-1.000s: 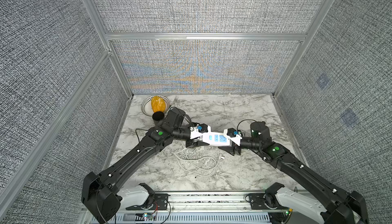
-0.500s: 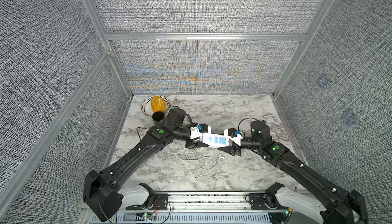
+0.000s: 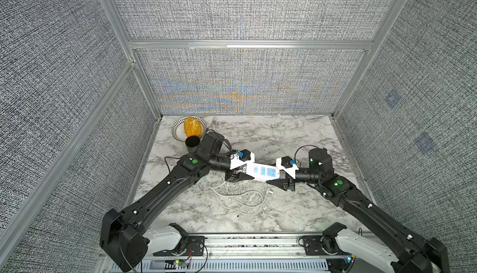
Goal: Wrap the cord around the power strip
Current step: Adjust the power strip.
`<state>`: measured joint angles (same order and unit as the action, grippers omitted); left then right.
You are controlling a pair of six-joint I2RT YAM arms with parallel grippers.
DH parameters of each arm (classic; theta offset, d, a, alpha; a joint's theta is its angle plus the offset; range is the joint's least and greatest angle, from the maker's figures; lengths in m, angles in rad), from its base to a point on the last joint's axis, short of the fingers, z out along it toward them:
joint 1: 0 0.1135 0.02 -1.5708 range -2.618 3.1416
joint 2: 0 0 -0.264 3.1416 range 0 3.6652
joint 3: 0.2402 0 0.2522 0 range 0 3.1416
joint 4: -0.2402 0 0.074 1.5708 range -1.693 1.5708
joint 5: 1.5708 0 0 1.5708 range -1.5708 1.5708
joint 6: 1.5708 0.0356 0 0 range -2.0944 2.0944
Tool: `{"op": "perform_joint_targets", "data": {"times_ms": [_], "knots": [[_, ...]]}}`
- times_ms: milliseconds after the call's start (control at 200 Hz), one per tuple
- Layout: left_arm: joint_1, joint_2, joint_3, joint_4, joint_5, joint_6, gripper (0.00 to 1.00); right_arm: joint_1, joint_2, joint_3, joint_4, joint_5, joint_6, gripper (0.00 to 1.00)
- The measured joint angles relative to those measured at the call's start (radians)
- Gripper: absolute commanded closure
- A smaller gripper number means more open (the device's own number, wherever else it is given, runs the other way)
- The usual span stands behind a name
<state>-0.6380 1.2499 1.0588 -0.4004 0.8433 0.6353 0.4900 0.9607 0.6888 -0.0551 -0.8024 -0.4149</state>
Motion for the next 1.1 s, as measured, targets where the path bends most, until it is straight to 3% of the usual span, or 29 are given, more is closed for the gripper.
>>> {"op": "perform_joint_targets", "data": {"times_ms": [120,220,305,385,420,430,445,816,1096], "knots": [[0.0,-0.003,-0.01,0.021,0.005,-0.017,0.99,-0.005,-0.005,-0.01,0.021,-0.015,0.024,0.56],[0.001,-0.005,-0.011,0.025,0.008,-0.027,0.9,-0.006,-0.003,-0.015,0.036,-0.021,0.04,0.61],[0.001,-0.005,-0.011,0.031,0.003,-0.033,0.58,-0.006,-0.005,-0.017,0.044,-0.018,0.045,0.65],[0.0,-0.006,-0.011,0.035,-0.002,-0.032,0.37,-0.006,-0.014,-0.025,0.052,-0.009,0.047,0.69],[-0.001,-0.009,-0.012,0.04,-0.008,-0.033,0.16,-0.006,-0.02,-0.029,0.058,-0.005,0.048,0.7],[-0.001,-0.011,-0.013,0.042,-0.011,-0.034,0.06,-0.006,-0.022,-0.03,0.059,-0.004,0.048,0.7],[-0.002,-0.014,-0.016,0.049,-0.015,-0.037,0.01,-0.006,-0.024,-0.031,0.061,0.0,0.049,0.7],[0.0,-0.169,-0.115,0.208,-0.328,-0.137,0.0,-0.049,-0.031,-0.043,0.1,0.148,0.15,0.75],[0.041,-0.301,-0.338,0.312,-0.533,-0.219,0.0,-0.076,-0.049,-0.024,0.125,0.15,0.169,0.76]]}}
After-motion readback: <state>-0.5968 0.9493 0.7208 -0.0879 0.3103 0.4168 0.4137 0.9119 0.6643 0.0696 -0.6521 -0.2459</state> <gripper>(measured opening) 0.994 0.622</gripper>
